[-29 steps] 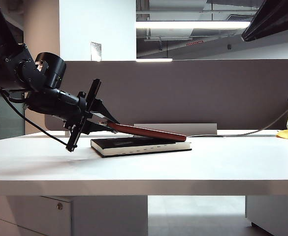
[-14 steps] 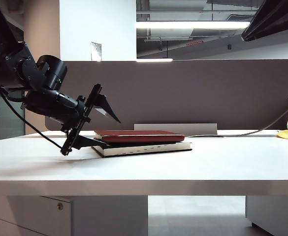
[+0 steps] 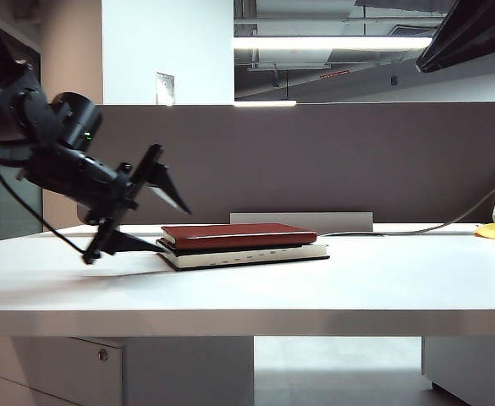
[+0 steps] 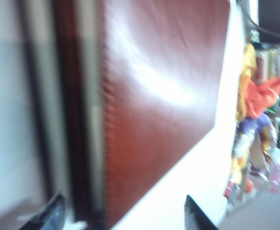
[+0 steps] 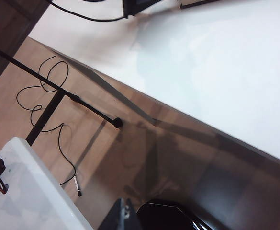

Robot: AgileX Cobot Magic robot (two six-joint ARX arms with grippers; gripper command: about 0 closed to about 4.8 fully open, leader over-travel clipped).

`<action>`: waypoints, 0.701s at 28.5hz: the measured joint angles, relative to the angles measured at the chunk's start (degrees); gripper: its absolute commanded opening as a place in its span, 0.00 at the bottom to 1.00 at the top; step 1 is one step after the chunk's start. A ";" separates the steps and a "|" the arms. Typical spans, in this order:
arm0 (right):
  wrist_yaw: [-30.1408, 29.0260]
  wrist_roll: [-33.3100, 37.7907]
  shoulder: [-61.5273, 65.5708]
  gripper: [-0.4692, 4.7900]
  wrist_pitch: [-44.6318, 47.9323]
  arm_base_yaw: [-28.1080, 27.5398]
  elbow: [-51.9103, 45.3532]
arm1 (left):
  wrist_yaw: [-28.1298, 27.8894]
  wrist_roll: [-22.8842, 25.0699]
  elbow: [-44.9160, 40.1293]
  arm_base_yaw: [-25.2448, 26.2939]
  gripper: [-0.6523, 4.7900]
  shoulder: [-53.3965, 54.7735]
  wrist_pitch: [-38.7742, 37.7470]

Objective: Pick up the red book and place it on top of the black book.

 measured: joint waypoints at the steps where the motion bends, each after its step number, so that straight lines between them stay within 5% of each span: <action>1: 0.00 0.00 -0.02 0.09 -0.02 0.00 0.00 | -0.22 0.61 -0.02 0.50 0.71 -0.20 -0.61; 8: 0.07 0.00 0.00 0.09 0.00 0.00 0.00 | -1.75 9.79 -0.15 2.12 0.65 -3.58 -8.48; 20: 1.33 0.02 -0.02 0.09 0.76 0.00 0.00 | -7.87 18.56 -0.44 2.21 0.55 -13.25 -9.99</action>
